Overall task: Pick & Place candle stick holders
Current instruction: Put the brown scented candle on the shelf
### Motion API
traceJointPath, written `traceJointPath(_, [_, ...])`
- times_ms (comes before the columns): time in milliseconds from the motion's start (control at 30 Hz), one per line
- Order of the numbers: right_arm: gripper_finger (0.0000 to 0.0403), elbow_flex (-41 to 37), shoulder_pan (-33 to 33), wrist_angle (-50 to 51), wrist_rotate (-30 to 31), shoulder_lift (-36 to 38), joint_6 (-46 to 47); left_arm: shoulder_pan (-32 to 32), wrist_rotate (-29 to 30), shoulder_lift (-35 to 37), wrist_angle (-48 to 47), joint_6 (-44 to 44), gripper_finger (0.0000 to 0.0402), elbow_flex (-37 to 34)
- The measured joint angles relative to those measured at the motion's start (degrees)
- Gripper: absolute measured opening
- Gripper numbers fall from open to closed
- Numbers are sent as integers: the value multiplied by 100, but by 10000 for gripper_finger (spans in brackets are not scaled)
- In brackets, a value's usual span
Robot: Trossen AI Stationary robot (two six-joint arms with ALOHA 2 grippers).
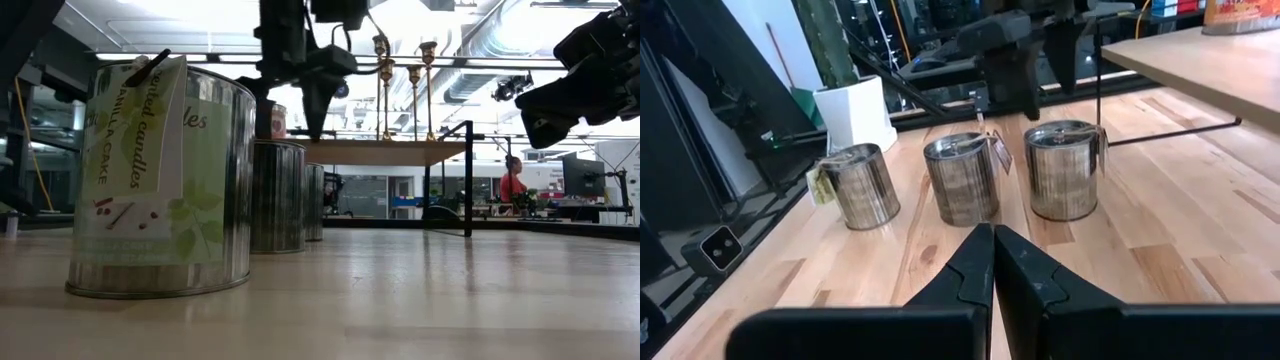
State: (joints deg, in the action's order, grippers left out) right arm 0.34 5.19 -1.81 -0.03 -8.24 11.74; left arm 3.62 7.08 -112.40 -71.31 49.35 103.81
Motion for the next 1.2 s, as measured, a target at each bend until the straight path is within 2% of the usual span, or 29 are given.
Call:
traceJointPath(367, [4, 0, 1, -1, -11, -64, 0, -143, 442, -109, -5, 412, 395, 41])
traceJointPath(733, [4, 0, 1, 2, -11, -78, 1, -183, 408, -383, 75, 349, 395, 22])
traceJointPath(1200, [4, 0, 2, -3, -13, -115, 1, -177, 655, -459, 147, 38, 395, 31])
